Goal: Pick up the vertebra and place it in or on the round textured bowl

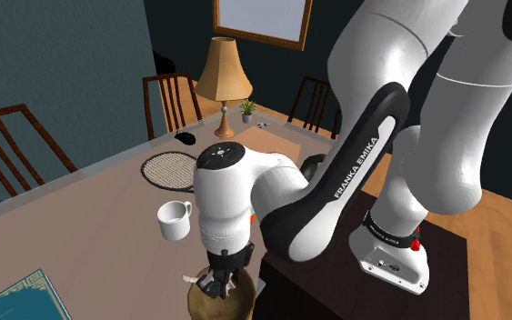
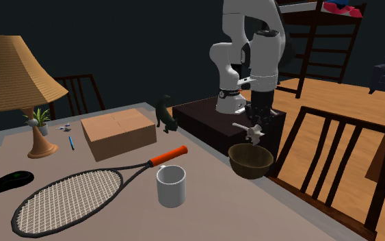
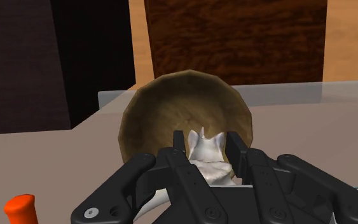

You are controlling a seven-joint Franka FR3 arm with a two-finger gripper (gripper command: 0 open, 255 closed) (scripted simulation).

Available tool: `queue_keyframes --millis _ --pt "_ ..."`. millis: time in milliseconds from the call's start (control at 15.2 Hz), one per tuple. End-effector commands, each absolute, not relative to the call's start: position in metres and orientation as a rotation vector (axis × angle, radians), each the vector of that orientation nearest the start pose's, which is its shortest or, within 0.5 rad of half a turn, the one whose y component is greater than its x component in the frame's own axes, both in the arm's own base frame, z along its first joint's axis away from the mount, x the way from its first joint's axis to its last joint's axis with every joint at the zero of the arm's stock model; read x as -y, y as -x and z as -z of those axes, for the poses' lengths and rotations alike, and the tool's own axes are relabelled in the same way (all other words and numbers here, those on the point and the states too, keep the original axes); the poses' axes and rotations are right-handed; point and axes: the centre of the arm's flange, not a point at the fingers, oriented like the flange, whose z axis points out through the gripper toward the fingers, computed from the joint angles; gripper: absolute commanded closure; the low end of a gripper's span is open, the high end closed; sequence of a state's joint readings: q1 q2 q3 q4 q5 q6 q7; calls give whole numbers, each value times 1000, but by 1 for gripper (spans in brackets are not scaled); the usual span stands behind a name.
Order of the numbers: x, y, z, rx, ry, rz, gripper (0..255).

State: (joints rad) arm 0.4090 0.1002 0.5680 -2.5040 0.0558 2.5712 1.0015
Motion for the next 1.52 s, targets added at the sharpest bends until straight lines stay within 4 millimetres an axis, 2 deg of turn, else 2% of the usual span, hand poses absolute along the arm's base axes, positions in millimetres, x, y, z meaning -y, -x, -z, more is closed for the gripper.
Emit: queue_keyframes --millis 0,462,990,1056,1386,1452 --pt "-389 -259 -236 -115 3106 -124 255" --pt "-389 -259 -199 -115 3106 -124 255" --pt "-389 -259 -199 -115 3106 -124 255" --pt "-389 -259 -199 -115 3106 -124 0" --pt "-389 -259 -199 -115 3106 -124 0" --pt "-389 -260 -212 -115 3106 -124 0"
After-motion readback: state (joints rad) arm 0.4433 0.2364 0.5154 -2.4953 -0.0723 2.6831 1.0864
